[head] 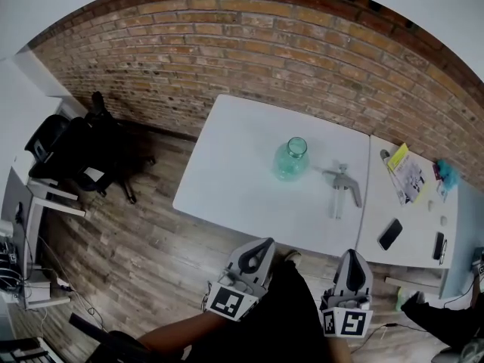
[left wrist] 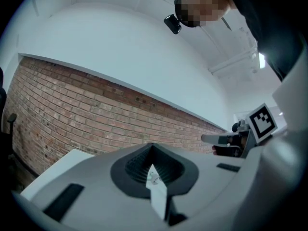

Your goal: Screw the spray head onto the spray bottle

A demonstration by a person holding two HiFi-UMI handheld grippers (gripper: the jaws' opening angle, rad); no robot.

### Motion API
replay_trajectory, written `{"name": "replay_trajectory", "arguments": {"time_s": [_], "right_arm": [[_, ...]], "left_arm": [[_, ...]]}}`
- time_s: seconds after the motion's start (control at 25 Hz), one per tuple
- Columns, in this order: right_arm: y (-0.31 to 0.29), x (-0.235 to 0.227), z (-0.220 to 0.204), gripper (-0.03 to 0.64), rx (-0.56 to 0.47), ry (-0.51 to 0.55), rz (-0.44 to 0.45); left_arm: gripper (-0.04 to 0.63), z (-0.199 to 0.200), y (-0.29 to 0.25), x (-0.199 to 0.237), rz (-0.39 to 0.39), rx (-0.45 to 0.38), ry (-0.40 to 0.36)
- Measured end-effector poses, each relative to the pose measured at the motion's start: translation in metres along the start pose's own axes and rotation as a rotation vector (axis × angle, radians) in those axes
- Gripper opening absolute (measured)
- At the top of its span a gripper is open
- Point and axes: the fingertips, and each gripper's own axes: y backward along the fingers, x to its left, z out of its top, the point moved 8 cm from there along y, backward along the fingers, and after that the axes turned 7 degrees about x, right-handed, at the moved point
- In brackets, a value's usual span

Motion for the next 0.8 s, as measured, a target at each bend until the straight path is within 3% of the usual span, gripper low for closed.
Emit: {"name": "replay_trajectory", "arguments": {"time_s": [0.44,0.8], "right_arm": [[-0.030,-0.024,0.004,0.008,-0.026,-0.011,0.055],[-0.060,-0.073,0.003,0.008,-0.028,-0.023,0.096]], "left_arm": [[-0.006,0.003,-0.024,0.005,0.062,0.008,-0.017],[-0.006,0.001,-0.075,-0.001,0.120,-0.019,-0.073]]}}
